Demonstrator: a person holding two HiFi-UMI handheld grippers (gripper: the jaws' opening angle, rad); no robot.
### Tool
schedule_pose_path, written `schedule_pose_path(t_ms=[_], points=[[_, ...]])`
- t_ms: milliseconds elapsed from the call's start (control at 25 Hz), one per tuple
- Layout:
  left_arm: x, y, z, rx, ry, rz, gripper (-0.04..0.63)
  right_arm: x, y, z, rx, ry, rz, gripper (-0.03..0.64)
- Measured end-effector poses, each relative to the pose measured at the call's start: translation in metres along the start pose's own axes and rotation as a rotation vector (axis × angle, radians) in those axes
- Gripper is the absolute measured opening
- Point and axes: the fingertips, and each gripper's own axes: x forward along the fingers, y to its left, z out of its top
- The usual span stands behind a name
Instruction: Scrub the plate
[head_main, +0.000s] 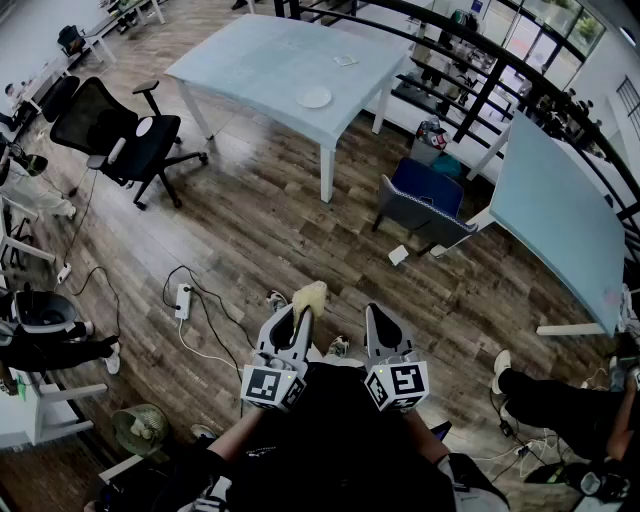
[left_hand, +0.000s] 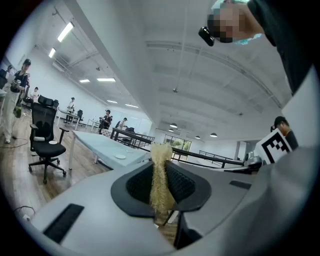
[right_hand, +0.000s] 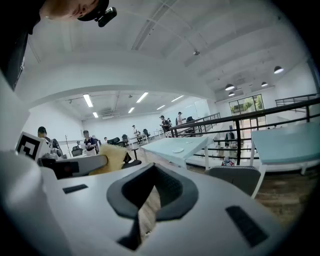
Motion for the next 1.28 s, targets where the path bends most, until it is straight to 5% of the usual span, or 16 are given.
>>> schedule_pose_path(t_ms=[840,1280], points=[[0.004,0.022,0.004,-0.052,-0.004,-0.010,0.069,0.023,0.014,-0.007,0.017,0.023,0.031,0.009],[0.041,0.049,0.021,-0.014,0.005,-0.053,0.069,0.074,0.021,0.005,0.044,0.043,0.050,0.009]])
